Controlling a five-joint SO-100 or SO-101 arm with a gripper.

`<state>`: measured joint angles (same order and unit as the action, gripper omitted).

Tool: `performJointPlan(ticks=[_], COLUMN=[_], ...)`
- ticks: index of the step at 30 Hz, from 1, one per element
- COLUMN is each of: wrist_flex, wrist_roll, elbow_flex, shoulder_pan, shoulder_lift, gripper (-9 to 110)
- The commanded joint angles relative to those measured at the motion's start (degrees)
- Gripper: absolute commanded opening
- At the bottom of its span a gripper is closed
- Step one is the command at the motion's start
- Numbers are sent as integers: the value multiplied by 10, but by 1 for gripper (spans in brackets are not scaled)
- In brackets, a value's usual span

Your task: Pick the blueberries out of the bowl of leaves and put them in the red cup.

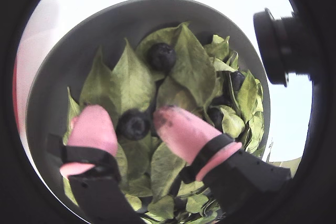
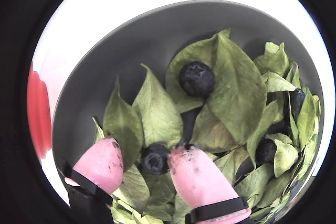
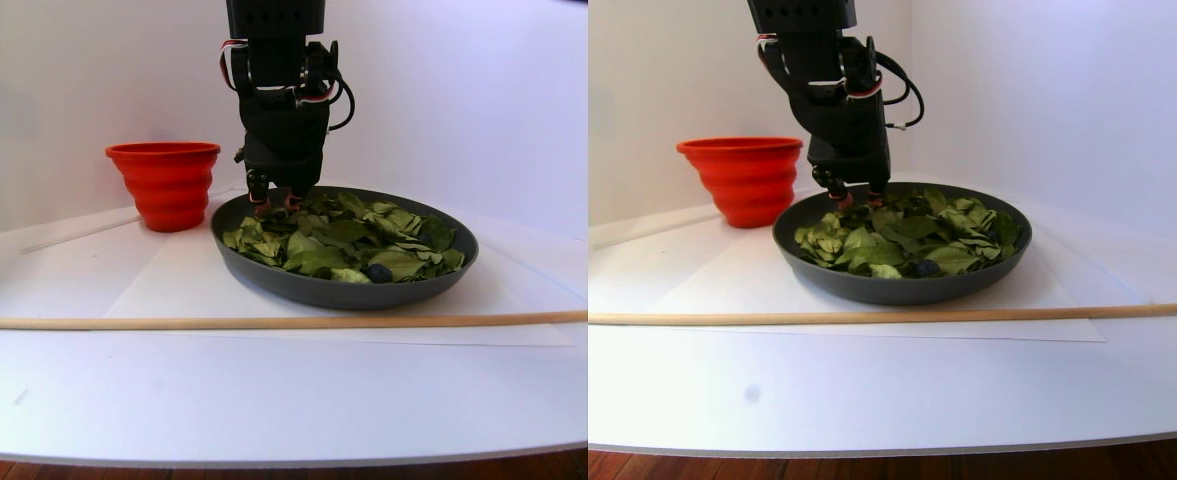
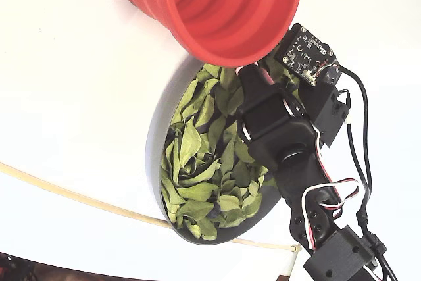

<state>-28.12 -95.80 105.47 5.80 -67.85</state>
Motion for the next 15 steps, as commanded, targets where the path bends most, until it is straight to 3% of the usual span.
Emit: performJointPlan(ticks=[1, 15], wrist_flex=[-16, -27], wrist_roll=[4, -5], elbow_flex=[-26, -32], shoulder_pan=[-1, 14], shoulder_lift=[-6, 18], gripper=[17, 17])
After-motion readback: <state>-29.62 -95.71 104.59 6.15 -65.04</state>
